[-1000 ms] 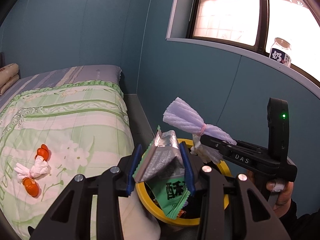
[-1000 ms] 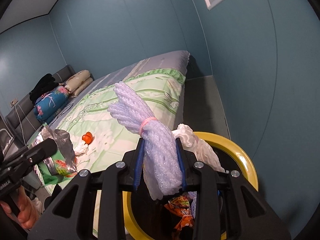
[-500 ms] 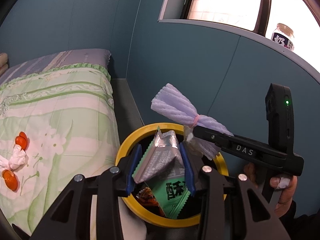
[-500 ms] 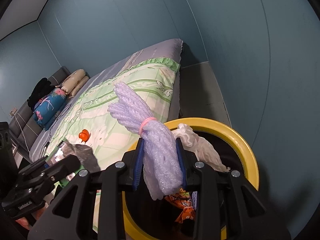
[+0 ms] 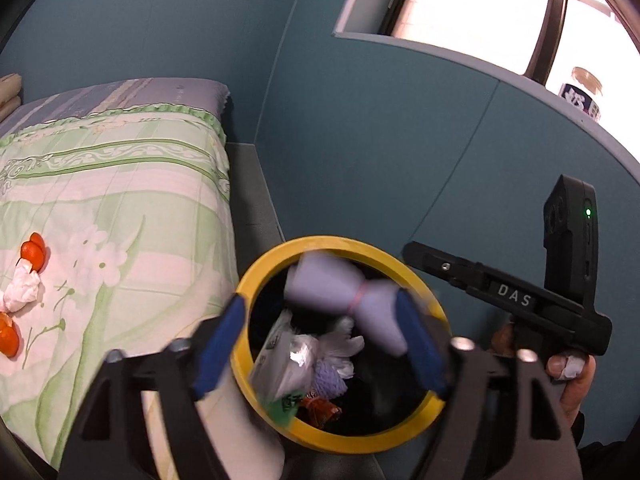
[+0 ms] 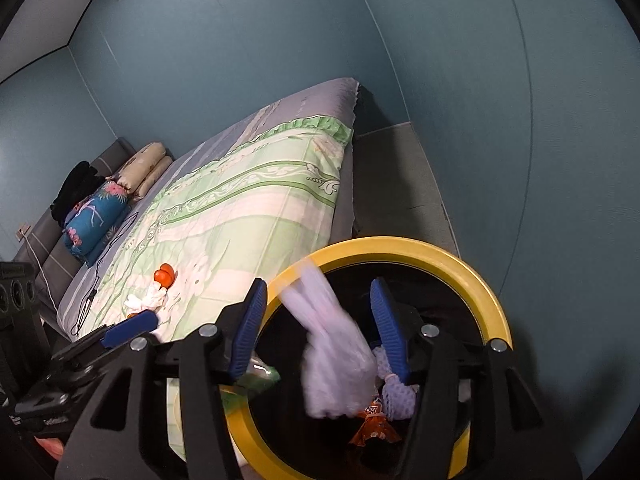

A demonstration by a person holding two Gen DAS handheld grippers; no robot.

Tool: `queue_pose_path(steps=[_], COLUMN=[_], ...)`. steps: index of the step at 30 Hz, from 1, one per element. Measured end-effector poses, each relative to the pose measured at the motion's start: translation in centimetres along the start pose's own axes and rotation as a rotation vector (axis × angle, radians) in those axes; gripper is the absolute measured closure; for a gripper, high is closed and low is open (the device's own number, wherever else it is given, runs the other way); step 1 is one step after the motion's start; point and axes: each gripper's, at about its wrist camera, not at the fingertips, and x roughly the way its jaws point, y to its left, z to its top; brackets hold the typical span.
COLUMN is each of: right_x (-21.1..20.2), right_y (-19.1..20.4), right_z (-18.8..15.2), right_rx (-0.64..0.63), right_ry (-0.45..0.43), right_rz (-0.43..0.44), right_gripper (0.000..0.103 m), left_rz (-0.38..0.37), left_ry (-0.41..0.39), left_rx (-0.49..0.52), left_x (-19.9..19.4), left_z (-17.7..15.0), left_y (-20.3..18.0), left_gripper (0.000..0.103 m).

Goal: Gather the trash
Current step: 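Open both grippers to drop the wrapper and foam net into the bin, then move both tools back over the orange peels and tissue bundle on the bed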

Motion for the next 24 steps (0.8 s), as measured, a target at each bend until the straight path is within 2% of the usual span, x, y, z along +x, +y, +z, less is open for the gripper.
queue_pose_path(steps=[4, 12, 14, 17, 19, 24], right_x=[-0.5, -1.1, -1.1, -0.6, -0.4, 1.0], right_y=[-0.2, 0.6, 1.0, 2.4, 3.3, 6.5], right_z=[0.2, 0.3, 0.4, 0.6, 0.7, 1.1], right_rx=[0.003, -0.024, -0.035, -0.066, -0.083, -0.132], right_ry=[-0.017, -0.041, -0.042, -0.035, -0.033, -0.015], right_rz=[-0.008, 0.012, 0.025, 0.058, 0.073, 0.120], right_gripper=[0.048, 0.043, 0.039, 0.037, 0.032, 0.029], left_rz=[0.012, 0.085, 0.108, 0.145, 0.166, 0.226], left_ry=[-0.020, -0.067, -0.072, -0.085, -0.094, -0.127], left_rx=[-0.029, -0.068, -0.078, -0.098, -0.106, -0.135], left_x=[-0.8, -2.9, -3.5, -4.5, -5.0, -7.1], left_z=[0.3, 0.7, 0.8, 0.7, 0.7, 0.4], left_y=[1.0, 3.5, 4.3, 5.7, 6.7, 9.2], left_gripper=[0.017, 0.012, 0.012, 0.011, 0.011, 0.010])
